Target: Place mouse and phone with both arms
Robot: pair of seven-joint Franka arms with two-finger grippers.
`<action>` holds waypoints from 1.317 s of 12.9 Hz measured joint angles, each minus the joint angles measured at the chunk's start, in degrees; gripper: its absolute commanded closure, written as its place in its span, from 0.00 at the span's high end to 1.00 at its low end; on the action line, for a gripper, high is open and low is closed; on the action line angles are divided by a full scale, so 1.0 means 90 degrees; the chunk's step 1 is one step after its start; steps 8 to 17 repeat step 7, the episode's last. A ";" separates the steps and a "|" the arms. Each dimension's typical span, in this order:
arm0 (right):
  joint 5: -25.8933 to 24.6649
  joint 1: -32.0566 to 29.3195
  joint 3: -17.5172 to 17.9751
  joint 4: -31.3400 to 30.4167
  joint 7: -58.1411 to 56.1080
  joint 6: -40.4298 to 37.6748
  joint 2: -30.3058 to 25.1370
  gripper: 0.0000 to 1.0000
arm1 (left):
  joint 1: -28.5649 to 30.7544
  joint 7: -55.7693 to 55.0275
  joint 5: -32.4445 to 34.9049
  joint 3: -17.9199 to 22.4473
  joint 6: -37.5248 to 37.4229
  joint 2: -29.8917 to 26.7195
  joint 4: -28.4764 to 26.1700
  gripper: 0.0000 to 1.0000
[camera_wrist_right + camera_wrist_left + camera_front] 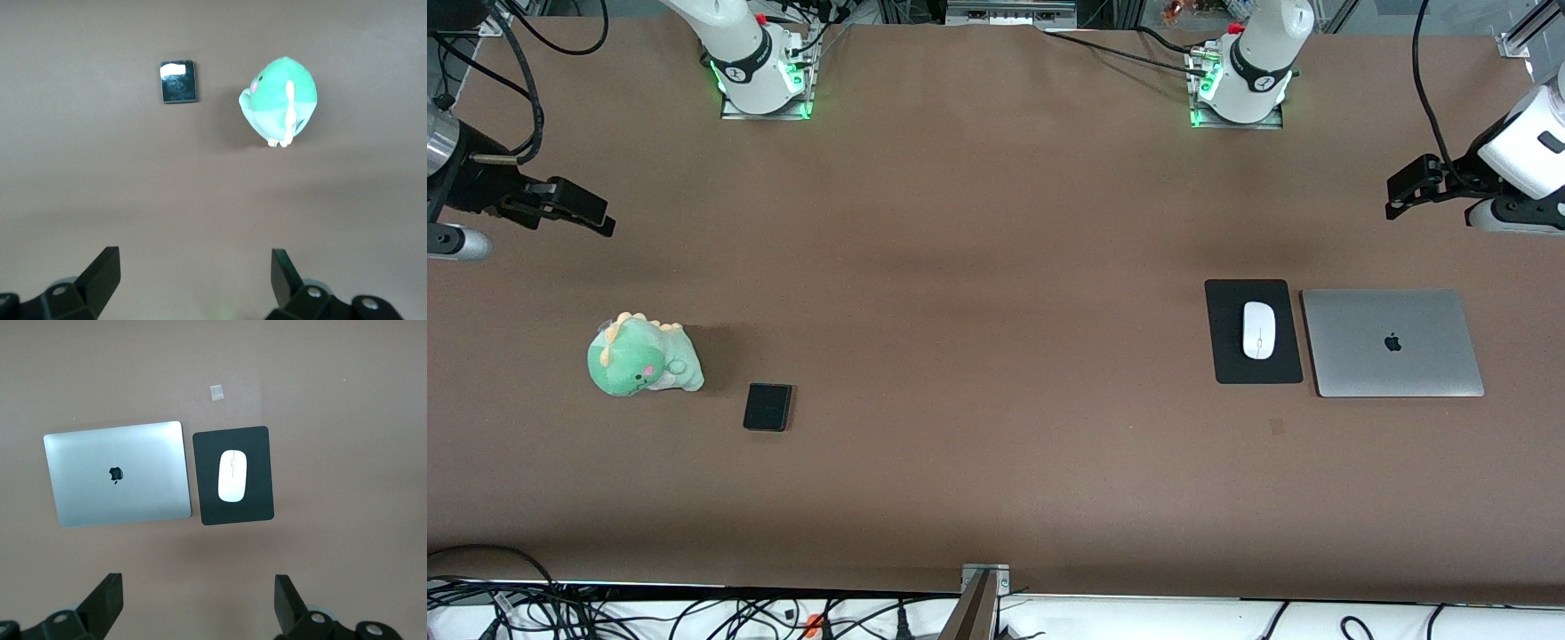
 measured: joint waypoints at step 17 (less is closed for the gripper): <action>-0.0018 -0.0009 0.0022 -0.0148 -0.0305 0.0060 -0.0132 1.00 | 0.0000 -0.0049 0.0000 -0.0107 -0.0066 0.0038 0.0105 1.00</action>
